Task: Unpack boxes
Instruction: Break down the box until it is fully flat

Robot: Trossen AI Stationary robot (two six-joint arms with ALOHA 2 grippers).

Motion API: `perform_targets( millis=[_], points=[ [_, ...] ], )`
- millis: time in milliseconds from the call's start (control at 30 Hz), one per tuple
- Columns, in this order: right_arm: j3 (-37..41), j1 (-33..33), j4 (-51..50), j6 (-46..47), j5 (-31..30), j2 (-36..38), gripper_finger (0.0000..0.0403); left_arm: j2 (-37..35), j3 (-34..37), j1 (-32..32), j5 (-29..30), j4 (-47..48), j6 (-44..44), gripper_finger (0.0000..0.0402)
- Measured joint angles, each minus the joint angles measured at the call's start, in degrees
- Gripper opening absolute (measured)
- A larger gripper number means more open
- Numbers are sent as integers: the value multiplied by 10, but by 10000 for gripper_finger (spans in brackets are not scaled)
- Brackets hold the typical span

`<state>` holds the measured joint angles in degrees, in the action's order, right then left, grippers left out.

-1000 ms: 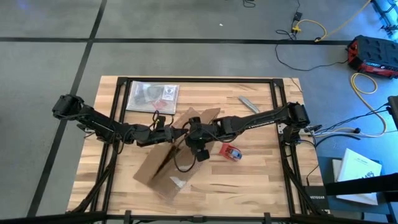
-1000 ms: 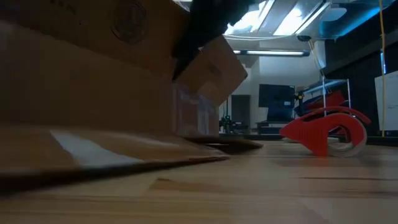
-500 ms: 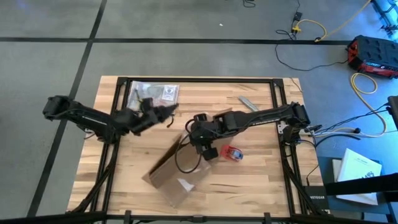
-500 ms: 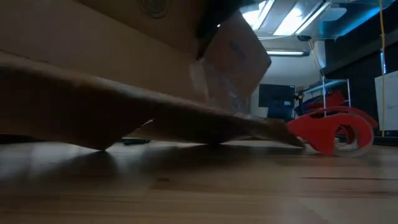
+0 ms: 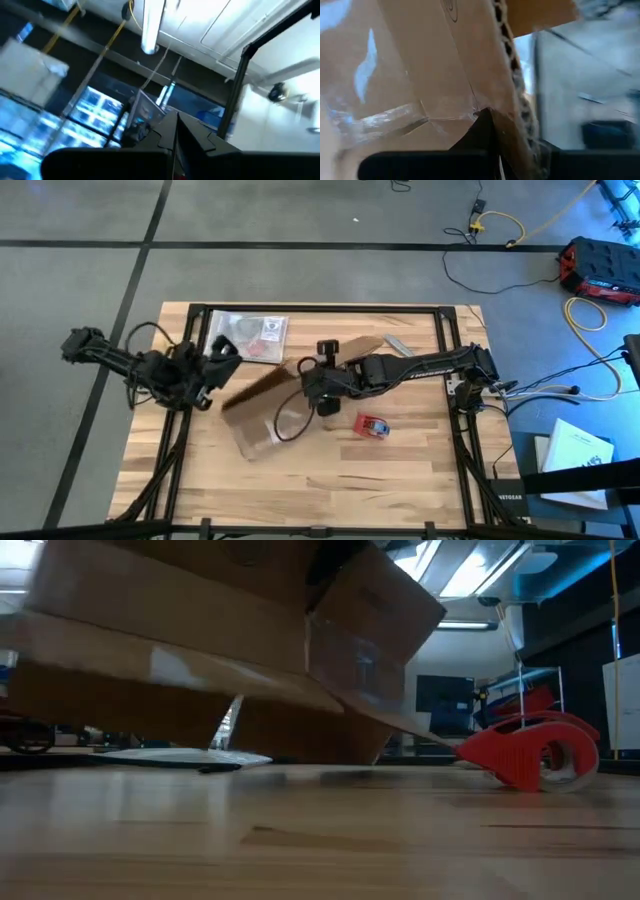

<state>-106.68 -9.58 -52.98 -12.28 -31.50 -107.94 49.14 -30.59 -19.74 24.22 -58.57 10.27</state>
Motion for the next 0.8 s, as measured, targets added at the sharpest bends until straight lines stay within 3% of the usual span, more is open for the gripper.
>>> perform_targets(
  millis=[100,367,600,800],
  points=[
    [-2,0,3,-8,-81,0,0,-11,0,-33,23,3,-46,0],
    [-3,13,0,-17,-273,0,0,-11,0,-108,46,95,-63,0],
    [-3,40,-16,-17,-359,0,0,-11,0,-159,50,120,-38,0],
    [-3,48,-7,-19,-392,0,0,-4,-1,-173,115,385,85,0]
  ],
)
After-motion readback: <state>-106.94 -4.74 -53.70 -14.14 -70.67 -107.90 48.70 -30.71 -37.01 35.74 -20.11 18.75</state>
